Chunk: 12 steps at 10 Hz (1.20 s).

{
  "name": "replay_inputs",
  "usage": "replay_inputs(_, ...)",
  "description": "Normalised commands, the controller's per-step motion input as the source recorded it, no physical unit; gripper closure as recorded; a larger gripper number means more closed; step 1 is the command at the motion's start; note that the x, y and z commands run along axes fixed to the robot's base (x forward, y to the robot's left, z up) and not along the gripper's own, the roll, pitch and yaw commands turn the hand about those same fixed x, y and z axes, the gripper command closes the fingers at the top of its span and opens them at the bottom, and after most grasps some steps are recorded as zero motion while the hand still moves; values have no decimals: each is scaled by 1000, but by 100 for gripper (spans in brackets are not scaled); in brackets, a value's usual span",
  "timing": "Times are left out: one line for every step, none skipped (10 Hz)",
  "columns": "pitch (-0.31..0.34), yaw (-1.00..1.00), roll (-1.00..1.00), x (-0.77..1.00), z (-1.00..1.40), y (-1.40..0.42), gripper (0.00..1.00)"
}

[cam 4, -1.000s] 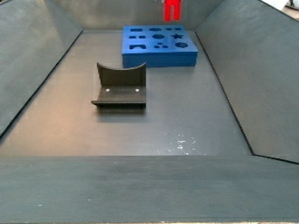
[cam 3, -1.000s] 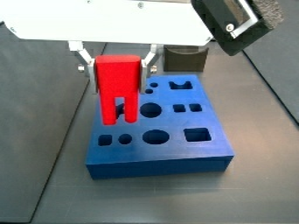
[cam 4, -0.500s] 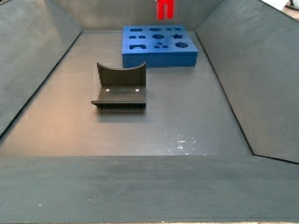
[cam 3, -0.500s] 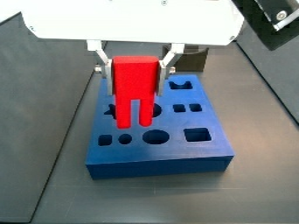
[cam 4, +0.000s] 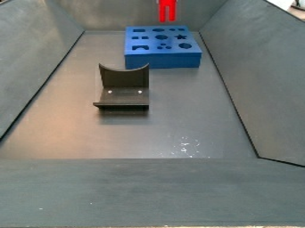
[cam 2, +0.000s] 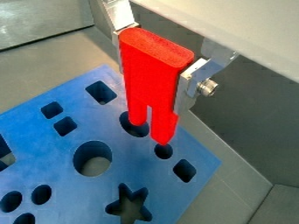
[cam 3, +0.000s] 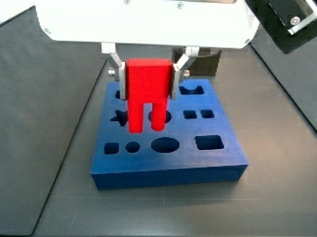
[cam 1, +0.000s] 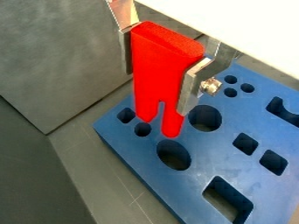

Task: Pick up the square-circle object. Move up. Rotate the square-circle object. Move to above the board. Insert the square-circle object.
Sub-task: Insert the square-circle object.

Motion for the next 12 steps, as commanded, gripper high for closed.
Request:
replay_inputs(0, 0, 203, 0, -169, -97, 100)
replay_inputs(0, 0, 314, -40, -186, -200, 100)
replay_inputs(0, 0, 337, 0, -106, -186, 100)
replay_inputs(4, 0, 317, 0, -46, -200, 100)
replay_inputs(0, 0, 257, 0, -43, -146, 100)
replay_inputs(0, 0, 190, 0, -31, -74, 100)
replay_inputs(0, 0, 63, 0, 0, 0, 100)
replay_inputs(0, 0, -30, 0, 0, 191, 100)
replay_inputs(-14, 0, 0, -74, -6, 129, 100)
replay_inputs(-30, 0, 29, -226, -89, 23, 100)
replay_inputs(-31, -14, 66, -317, -134, 0, 100)
replay_inputs(-36, -11, 76, -271, -117, 0, 100)
